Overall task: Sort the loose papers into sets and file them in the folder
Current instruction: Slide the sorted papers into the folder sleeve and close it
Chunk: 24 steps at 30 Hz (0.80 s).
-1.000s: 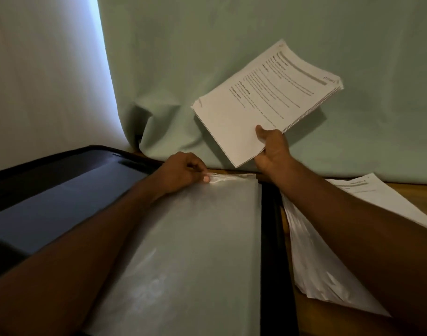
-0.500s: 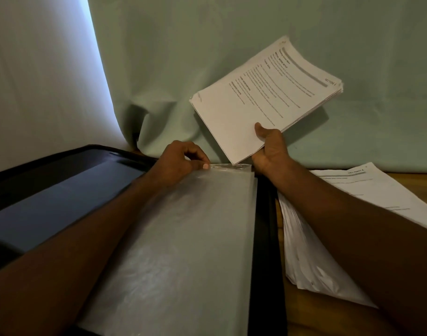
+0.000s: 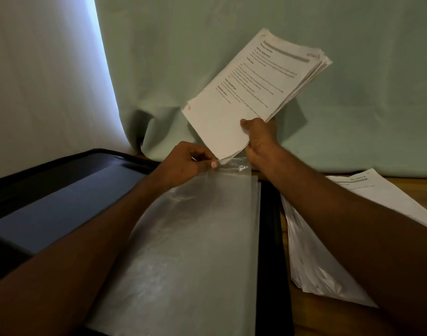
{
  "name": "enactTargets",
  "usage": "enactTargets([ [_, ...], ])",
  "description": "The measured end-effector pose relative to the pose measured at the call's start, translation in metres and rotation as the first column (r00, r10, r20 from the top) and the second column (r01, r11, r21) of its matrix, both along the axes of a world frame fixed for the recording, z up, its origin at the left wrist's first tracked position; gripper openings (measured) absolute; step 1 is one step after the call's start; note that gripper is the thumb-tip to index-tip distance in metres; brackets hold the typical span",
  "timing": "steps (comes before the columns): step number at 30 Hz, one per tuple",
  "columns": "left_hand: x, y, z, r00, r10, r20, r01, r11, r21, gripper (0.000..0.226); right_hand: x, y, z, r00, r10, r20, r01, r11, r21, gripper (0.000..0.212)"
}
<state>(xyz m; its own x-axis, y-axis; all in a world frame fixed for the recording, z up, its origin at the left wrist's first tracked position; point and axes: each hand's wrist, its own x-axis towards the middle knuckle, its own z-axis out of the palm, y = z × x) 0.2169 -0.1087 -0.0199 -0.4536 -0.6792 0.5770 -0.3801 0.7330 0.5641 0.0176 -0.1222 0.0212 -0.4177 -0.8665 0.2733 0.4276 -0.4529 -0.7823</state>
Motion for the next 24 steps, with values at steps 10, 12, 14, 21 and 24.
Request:
enactTargets([
  [10,-0.006,0.000,-0.002,0.999,-0.023,-0.036,0.020,0.996,-0.088,0.015,-0.008,0.007,0.005,0.999,-0.024,0.045,0.021,0.998,0.060,0.049],
  [12,-0.007,0.000,-0.004,0.998,-0.017,-0.052,0.011,0.994,-0.111,0.014,-0.005,0.008,0.007,1.000,-0.003,0.023,0.001,0.997,0.071,0.049],
  [14,-0.006,0.001,-0.003,0.996,0.011,-0.084,-0.021,0.993,-0.117,0.013,-0.003,0.011,0.007,1.000,-0.007,-0.020,0.008,0.997,0.075,0.049],
  [21,-0.004,0.004,0.001,0.992,0.044,-0.122,-0.059,0.990,-0.126,0.011,-0.004,0.013,0.002,0.976,-0.133,-0.170,0.149,0.985,0.084,0.040],
  [24,-0.002,0.003,0.000,0.991,0.049,-0.122,-0.065,0.989,-0.132,0.015,-0.011,0.016,0.003,0.960,-0.163,-0.227,0.183,0.980,0.071,0.039],
])
